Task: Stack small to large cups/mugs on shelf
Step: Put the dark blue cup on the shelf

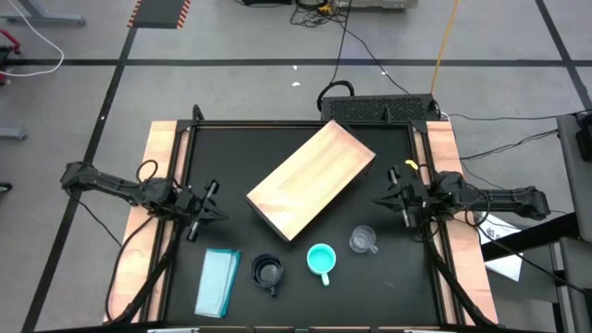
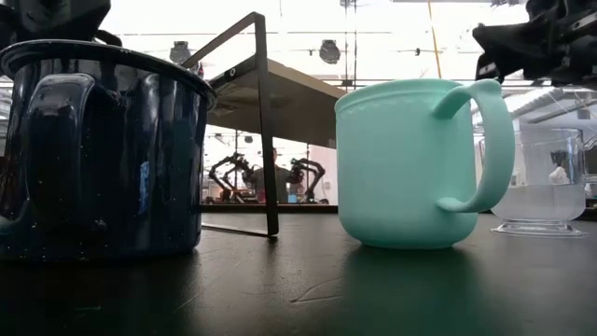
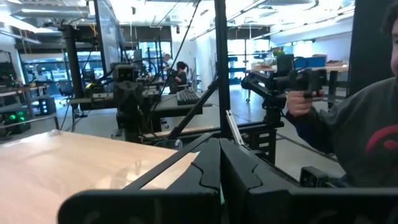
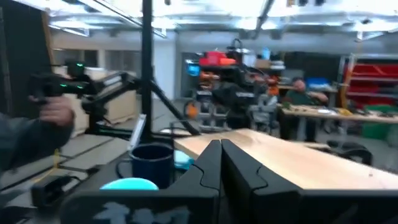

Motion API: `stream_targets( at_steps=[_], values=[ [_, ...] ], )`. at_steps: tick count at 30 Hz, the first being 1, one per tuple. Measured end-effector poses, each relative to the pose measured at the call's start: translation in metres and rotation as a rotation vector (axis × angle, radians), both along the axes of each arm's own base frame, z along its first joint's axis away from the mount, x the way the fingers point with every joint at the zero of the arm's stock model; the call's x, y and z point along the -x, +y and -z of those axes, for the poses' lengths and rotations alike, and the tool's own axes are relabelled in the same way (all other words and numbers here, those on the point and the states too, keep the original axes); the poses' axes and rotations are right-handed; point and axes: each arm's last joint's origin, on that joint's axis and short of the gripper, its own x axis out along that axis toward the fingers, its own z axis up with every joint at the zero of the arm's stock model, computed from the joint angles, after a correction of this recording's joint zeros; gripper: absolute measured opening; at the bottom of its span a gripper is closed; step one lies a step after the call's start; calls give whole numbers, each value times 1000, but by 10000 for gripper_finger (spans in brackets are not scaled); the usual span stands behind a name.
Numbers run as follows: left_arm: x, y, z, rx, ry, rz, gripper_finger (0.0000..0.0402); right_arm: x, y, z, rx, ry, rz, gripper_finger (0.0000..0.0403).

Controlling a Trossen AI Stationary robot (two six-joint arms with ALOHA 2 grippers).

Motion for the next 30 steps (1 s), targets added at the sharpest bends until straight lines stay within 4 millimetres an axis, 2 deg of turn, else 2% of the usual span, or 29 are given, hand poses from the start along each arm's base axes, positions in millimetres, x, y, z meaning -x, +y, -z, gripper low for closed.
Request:
stream_targets(
  at_steps=[4, 7, 30],
  values=[
    [0, 0, 0, 5, 1, -16, 0, -4, 1, 5, -18, 78, -19, 0],
    [0, -1, 0, 6, 1, -14, 0, -8, 3, -6, -9, 69, -39, 0],
    [1, -3, 1, 19, 21, -75, 0, -45, 28, -47, 25, 226, -207, 0]
  ],
)
